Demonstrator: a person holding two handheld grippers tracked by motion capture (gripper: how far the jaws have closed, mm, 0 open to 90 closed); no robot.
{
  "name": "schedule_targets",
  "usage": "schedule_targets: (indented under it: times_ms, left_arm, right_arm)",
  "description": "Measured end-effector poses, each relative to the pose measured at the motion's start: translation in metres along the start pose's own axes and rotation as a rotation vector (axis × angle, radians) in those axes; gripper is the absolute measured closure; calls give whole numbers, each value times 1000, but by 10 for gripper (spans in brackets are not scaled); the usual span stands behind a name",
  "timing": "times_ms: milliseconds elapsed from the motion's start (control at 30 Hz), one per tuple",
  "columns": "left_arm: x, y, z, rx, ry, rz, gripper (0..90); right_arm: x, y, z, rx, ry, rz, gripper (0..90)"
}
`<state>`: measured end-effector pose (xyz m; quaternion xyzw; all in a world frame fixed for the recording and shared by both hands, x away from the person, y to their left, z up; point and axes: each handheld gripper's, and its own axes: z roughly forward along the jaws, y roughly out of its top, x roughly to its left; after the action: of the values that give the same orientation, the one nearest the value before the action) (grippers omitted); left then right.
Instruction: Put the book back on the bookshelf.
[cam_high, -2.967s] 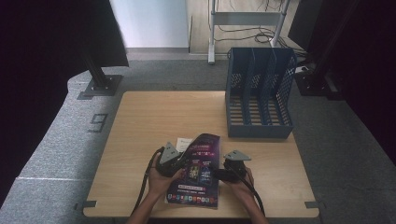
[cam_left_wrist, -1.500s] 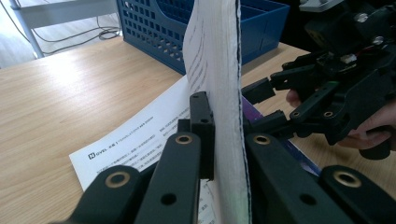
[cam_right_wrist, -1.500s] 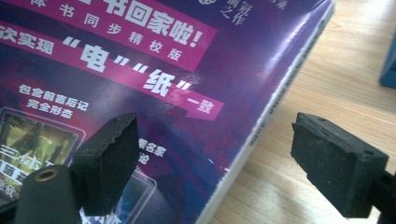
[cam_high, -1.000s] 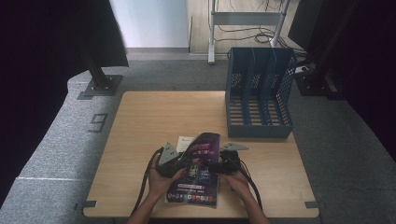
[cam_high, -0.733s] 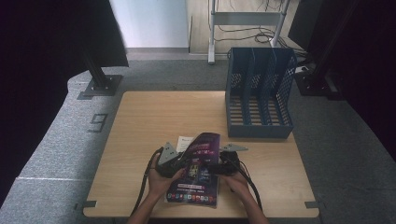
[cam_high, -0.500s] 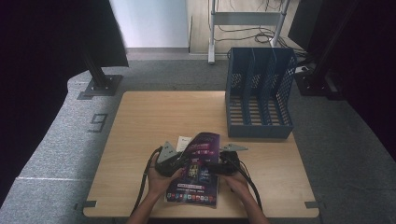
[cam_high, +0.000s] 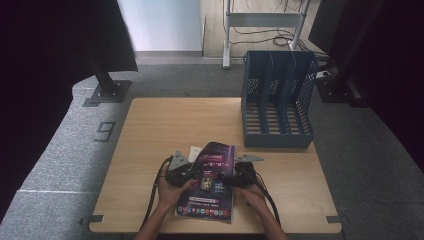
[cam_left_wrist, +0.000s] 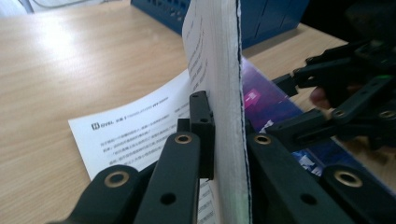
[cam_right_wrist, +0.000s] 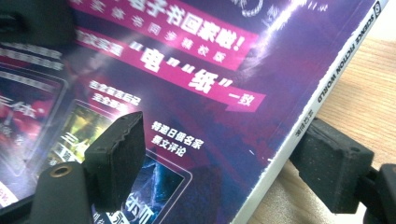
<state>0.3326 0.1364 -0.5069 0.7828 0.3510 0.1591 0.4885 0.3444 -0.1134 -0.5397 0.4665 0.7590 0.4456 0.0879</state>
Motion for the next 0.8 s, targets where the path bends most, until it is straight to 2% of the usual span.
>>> schedule_targets:
  times_ms: [467,800]
  left_arm:
    - [12,-10,11,46,-10,-45,862]
    - [14,-13,15,69,2,-43,862]
  right_arm:
    - [3,0,3,15,-16,-13,200]
    - [1,2,11,39,-29,-27,201]
